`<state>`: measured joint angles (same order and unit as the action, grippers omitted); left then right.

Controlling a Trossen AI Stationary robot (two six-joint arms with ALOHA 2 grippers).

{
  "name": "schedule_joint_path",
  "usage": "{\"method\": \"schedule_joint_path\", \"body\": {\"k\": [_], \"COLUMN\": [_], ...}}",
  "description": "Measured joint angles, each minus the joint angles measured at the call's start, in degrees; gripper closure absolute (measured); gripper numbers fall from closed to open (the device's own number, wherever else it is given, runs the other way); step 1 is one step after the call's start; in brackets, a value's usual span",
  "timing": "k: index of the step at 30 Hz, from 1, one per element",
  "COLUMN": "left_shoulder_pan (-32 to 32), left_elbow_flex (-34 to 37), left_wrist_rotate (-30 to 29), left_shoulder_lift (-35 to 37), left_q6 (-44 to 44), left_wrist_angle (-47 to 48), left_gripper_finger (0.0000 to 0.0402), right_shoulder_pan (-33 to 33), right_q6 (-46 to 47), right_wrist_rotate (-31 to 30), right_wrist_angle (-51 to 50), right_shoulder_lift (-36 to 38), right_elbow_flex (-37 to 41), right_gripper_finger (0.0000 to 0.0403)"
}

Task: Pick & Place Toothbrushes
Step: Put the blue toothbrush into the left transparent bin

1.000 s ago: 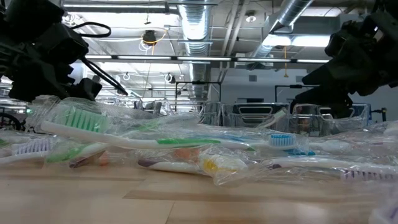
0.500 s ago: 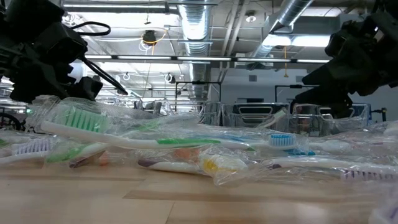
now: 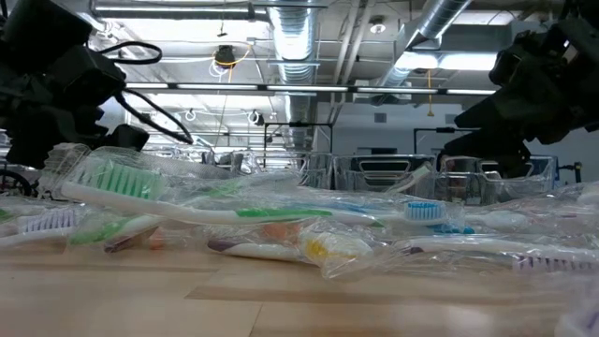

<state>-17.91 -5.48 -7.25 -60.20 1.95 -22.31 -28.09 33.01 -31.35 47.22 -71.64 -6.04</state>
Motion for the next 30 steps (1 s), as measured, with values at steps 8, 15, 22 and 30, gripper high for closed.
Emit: {"method": "schedule_joint_path", "body": {"k": [8, 15, 22, 30], "left_shoulder_pan": [0.00, 0.00, 0.00, 0.04], "left_elbow_flex": [0.02, 0.04, 0.07, 0.07], "left_wrist_rotate": [-0.02, -0.02, -0.02, -0.02], "left_shoulder_lift": [0.00, -1.33, -5.15, -8.23], "left_q6": [-0.55, -0.54, -0.44, -0.43], "left_wrist_angle": [-0.16, -0.30, -1.91, -3.78], "left_gripper_finger": [0.0220, 0.0221, 0.0221, 0.0221], "right_shoulder_pan": [0.01, 0.01, 0.00, 0.00], "right_q6": [0.00, 0.00, 0.00, 0.00], "right_wrist_rotate": [0.00, 0.00, 0.00, 0.00], "right_wrist_angle": [0.00, 0.00, 0.00, -0.02], "right_shoulder_lift": [0.00, 0.00, 0.00, 0.00], "right_elbow_flex": [0.00, 0.00, 0.00, 0.00], "right_gripper_finger": [0.0178, 0.0178, 0.0178, 0.0178]}}
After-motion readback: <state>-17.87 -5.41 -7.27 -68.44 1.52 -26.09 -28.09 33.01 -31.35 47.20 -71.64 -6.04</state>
